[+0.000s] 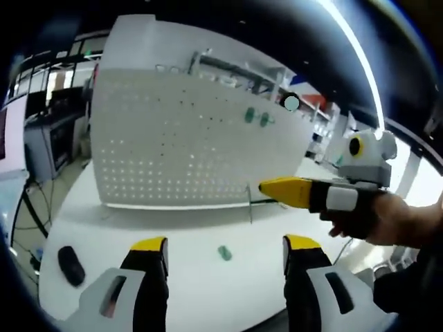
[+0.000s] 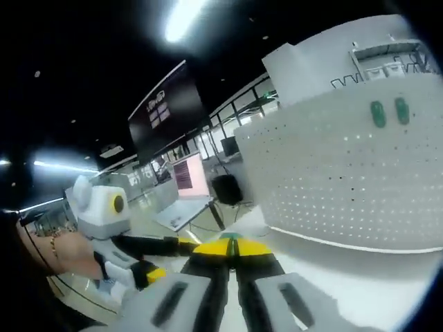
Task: Insert the hook assembly into the mounting plate slot until the hook locks in place.
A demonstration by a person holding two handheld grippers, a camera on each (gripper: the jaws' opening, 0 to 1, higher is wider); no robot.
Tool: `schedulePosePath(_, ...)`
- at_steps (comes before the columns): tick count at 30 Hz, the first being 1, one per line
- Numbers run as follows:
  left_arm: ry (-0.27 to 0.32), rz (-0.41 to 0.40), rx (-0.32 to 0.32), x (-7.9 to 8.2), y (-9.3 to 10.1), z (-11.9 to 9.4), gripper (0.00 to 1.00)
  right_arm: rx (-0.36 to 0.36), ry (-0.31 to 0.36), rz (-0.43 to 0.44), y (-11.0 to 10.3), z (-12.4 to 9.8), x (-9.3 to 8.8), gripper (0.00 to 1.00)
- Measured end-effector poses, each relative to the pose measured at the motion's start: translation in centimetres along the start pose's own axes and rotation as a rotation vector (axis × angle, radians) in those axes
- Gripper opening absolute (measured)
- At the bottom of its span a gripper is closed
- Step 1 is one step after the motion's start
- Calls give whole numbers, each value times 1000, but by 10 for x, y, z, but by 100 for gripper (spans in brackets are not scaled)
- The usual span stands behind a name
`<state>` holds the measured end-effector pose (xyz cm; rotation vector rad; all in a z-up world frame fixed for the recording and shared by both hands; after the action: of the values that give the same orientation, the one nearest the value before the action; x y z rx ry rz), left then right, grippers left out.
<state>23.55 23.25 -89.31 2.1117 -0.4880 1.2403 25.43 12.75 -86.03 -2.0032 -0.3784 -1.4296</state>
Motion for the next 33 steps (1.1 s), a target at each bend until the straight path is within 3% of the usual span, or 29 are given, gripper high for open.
schedulePosePath(4,1,7,-12,1,2,1,60,16,-7,11,-9,-3,-5,0)
schedulePosePath(8,5,-7,-48,1,7,0,41,17,-22,4,-10,-3,-11,0)
schedulePosePath(17,43,-43,-67,2,9,-3,37,41,-11,31,-24,-5,-9,0)
schedulePosePath(22,50,-33,-75,1,9,-7,21,58,-9,45,-33,-6,-10,0)
schedulePosePath(30,53,-22,-123,1,16,-6,5,67,-12,53,-38,-4,-12,0)
schedulePosePath(33,49,-23,-130,1,17,-5,5,65,-9,56,-36,-5,-10,0)
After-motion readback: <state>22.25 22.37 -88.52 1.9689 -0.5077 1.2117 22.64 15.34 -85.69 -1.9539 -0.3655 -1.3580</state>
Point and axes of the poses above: the point that each gripper's makers call its tool centre point, and the gripper's own axes: z roughly forward along the fingers, y roughly to its right, x roughly out of its top, the point moved 5 cm from there along -z, roughly backward along the fingers, and after that the axes turned 9 degrees about -x, right-handed, at the moved point
